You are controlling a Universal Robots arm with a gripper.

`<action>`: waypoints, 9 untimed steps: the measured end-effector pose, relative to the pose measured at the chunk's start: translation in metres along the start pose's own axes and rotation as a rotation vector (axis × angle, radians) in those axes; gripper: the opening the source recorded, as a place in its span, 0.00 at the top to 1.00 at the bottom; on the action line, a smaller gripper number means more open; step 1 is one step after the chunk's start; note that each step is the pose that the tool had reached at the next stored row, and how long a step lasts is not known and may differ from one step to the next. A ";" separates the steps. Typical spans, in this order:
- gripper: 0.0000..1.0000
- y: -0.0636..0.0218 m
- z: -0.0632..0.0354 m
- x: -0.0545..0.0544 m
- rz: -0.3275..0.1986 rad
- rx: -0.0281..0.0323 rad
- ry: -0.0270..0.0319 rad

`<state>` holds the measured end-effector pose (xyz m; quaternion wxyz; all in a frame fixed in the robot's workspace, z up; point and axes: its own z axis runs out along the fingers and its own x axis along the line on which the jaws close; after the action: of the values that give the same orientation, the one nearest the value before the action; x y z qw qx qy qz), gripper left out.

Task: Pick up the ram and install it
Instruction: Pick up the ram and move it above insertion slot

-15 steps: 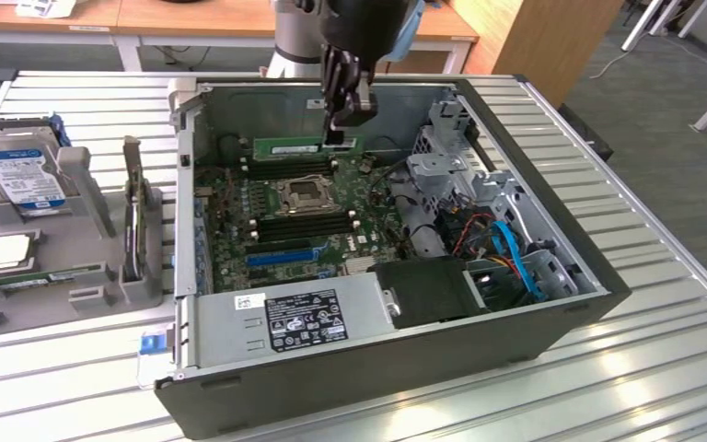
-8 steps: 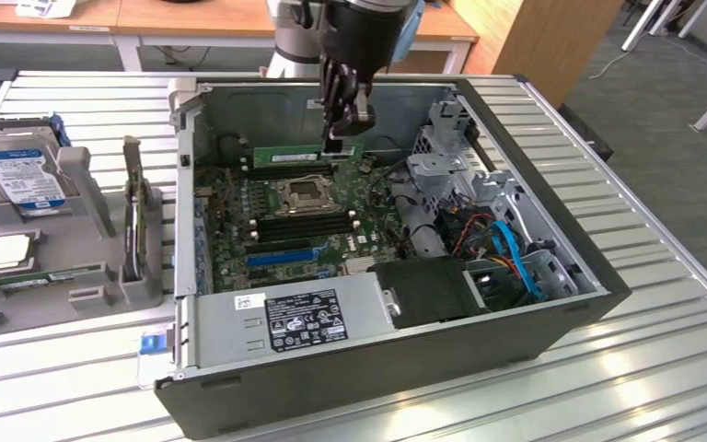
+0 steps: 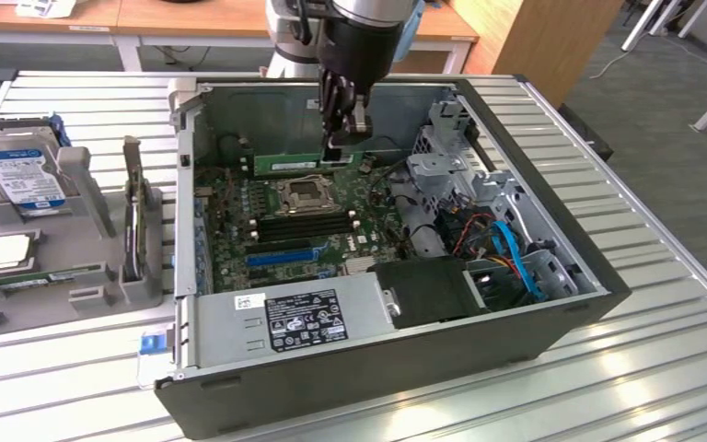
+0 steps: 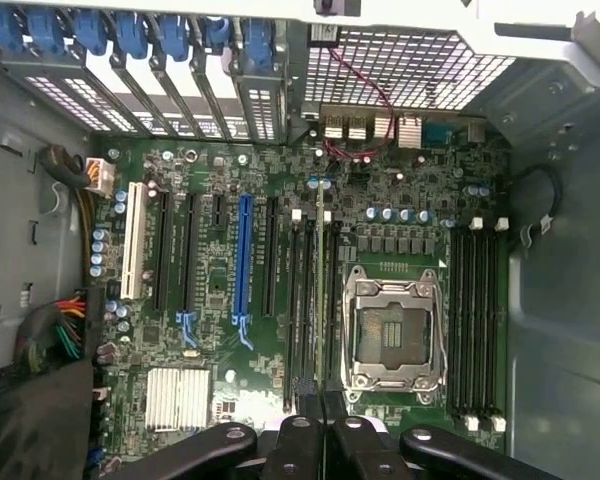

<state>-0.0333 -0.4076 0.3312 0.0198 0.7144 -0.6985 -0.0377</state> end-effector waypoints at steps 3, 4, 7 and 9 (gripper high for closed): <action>0.88 -0.0003 0.0035 0.000 0.000 0.0000 0.0000; 0.88 -0.0004 0.0048 0.000 0.000 0.0000 0.0000; 0.88 -0.0007 0.0089 0.000 0.000 0.0000 0.0000; 0.88 -0.0009 0.0113 0.000 0.000 0.0001 -0.0002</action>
<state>-0.0333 -0.4075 0.3199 0.0197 0.7144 -0.6985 -0.0377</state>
